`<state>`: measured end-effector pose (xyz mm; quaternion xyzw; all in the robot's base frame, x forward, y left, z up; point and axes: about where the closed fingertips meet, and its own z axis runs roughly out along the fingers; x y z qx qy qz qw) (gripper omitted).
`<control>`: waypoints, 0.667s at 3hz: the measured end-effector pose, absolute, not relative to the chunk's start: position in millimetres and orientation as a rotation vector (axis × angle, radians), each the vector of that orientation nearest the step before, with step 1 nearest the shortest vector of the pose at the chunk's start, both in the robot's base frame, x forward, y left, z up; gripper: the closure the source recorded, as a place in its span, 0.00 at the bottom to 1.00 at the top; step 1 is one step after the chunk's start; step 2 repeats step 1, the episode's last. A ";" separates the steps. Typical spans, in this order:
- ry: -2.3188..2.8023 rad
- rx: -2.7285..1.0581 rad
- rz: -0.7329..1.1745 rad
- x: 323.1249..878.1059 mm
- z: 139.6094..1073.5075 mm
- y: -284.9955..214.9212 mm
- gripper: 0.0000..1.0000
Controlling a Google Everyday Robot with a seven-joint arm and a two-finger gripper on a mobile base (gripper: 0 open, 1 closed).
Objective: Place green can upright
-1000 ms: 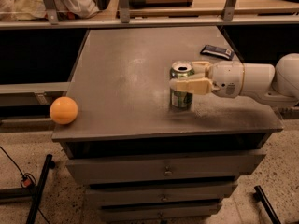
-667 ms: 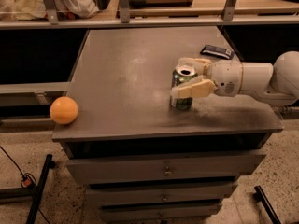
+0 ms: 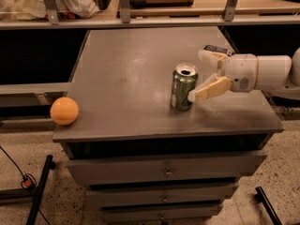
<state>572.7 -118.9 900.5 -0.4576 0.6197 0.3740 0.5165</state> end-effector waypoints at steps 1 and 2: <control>1.558 -1.086 0.831 576.7 906.9 -142.0 0.00; 1.558 -1.086 0.831 576.7 906.9 -142.0 0.00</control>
Offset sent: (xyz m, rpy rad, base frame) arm 0.0000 0.0000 0.0000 0.0000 0.0000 0.0000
